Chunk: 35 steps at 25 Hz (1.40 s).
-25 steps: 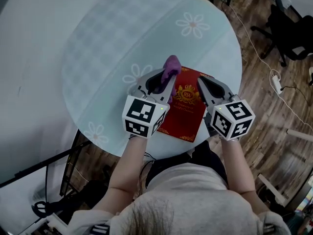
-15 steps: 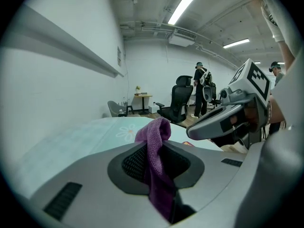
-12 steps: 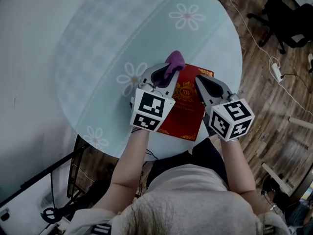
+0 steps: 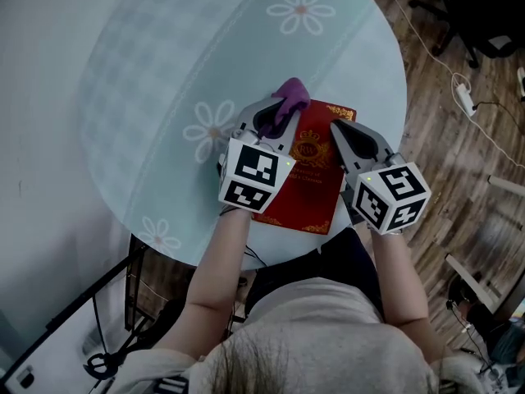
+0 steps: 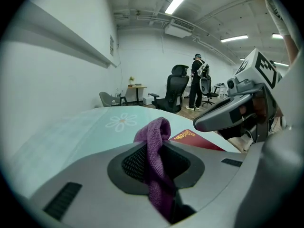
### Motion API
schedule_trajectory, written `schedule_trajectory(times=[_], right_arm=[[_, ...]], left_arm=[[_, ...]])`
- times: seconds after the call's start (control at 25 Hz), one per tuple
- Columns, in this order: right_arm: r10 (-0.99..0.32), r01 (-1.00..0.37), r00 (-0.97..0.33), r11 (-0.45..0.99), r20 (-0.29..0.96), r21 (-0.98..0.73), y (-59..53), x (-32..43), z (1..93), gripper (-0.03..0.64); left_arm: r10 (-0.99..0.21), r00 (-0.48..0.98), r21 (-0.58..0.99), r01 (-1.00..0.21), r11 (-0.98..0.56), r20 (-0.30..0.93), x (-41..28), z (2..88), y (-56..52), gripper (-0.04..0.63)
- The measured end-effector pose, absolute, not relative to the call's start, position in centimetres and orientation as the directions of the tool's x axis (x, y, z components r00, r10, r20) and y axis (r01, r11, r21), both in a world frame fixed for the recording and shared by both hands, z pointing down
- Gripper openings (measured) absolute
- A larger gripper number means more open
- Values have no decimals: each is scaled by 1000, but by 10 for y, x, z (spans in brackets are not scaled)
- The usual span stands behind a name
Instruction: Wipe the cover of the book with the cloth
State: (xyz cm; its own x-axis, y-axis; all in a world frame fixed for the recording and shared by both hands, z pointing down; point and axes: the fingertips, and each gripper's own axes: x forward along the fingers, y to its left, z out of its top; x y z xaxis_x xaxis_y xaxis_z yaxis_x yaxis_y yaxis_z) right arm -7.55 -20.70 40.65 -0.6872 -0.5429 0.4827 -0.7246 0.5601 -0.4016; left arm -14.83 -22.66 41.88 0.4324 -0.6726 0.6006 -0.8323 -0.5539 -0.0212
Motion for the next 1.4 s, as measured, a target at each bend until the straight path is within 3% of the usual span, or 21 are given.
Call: schedule_trajectory(times=[1.4], right_arm=[[-467, -683, -726, 579, 505, -446, -164, -71, 426, 23]], left_arm=[[-569, 437, -88, -734, -673, 697, -135, 442, -191, 83]])
